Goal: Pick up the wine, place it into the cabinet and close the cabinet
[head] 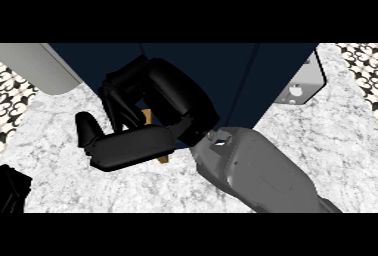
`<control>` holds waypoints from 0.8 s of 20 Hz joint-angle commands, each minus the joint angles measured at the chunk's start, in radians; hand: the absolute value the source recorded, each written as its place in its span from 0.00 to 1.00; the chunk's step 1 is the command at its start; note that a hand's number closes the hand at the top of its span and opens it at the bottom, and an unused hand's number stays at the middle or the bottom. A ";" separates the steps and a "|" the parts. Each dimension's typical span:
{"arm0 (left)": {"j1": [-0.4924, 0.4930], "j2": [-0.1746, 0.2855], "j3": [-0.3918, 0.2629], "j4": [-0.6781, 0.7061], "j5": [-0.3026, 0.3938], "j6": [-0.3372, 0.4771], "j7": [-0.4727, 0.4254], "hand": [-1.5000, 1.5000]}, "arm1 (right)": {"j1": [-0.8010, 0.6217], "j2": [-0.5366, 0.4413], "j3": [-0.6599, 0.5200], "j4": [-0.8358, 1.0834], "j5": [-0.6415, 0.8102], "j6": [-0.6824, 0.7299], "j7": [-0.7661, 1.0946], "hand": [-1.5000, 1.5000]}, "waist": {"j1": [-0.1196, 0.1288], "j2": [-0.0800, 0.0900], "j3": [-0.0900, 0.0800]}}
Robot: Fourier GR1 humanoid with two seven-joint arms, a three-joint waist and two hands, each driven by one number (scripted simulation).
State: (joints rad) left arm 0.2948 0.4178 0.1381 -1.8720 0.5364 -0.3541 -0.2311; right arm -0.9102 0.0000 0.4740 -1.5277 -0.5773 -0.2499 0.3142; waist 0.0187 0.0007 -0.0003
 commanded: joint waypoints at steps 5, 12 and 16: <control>-0.025 -0.026 0.019 -0.034 -0.009 0.007 0.070 1.00 | -0.011 0.000 -0.054 0.173 -0.030 0.041 -0.073 1.00 | -0.006 0.000 0.000; -0.054 -0.024 0.038 0.036 -0.005 -0.020 0.063 1.00 | 0.010 -0.040 -0.175 0.388 0.024 0.217 -0.206 1.00 | -0.004 0.005 0.000; -0.065 -0.064 0.006 0.009 -0.068 0.017 0.043 1.00 | -0.013 -0.077 -0.215 0.417 0.013 0.253 -0.201 1.00 | -0.003 0.006 0.000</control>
State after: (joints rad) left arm 0.2463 0.3767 0.1577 -1.8545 0.5001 -0.3626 -0.1864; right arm -0.9149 -0.0131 0.3458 -1.2396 -0.5838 0.0119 0.1302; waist 0.0246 -0.0266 -0.0076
